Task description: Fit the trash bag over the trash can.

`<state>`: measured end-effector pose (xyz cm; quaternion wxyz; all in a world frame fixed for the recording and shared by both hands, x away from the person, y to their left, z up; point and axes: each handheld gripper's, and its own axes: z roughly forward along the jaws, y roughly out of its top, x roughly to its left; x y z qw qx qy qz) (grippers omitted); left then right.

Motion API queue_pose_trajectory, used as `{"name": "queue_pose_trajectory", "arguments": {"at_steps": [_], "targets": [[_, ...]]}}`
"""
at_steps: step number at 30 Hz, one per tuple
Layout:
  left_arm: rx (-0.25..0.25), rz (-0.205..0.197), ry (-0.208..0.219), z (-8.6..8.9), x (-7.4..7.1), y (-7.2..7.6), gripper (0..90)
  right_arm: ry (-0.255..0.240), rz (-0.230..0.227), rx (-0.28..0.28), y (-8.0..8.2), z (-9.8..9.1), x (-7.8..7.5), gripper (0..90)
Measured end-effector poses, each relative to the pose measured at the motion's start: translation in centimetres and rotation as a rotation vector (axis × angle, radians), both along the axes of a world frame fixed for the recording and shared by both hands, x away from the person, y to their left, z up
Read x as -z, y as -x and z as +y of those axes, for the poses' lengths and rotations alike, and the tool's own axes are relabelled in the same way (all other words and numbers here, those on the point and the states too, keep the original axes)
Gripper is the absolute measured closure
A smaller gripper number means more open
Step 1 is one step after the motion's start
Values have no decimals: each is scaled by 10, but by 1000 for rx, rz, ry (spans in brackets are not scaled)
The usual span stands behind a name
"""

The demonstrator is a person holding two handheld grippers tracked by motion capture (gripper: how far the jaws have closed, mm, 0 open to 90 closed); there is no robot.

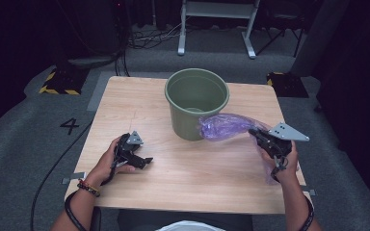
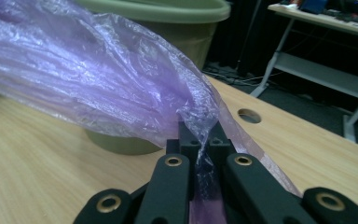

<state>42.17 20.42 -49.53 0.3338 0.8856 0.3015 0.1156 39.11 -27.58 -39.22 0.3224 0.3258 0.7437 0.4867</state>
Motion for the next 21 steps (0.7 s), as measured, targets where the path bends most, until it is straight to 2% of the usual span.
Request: {"name": "queue_pose_trajectory", "arguments": {"at_steps": [2, 4, 7, 9, 10, 11, 13, 17, 21], "targets": [[3, -10, 1, -1, -2, 1, 162, 6, -13, 16, 0, -2, -4, 897], [16, -6, 26, -1, -6, 2, 162, -3, -21, 29, -1, -3, -7, 897], [-3, -23, 57, 1, -13, 2, 164, -16, -42, 52, -1, -5, -12, 897], [-14, -41, 110, 5, -22, 2, 166, -24, -57, 69, -1, -7, -16, 898], [-14, -41, 110, 5, -22, 2, 164, -24, -57, 69, -1, -7, -16, 898], [-24, -63, 111, 6, -26, 2, 164, -24, -62, 78, -1, -7, -18, 897], [-35, -71, 142, 9, -33, 2, 163, -27, -74, 89, -1, -10, -22, 897], [-49, -115, 139, 10, -44, 2, 158, -45, -92, 125, 1, -18, -29, 898], [-52, -140, 163, 11, -53, 3, 159, -49, -106, 159, 3, -28, -34, 898]]}}
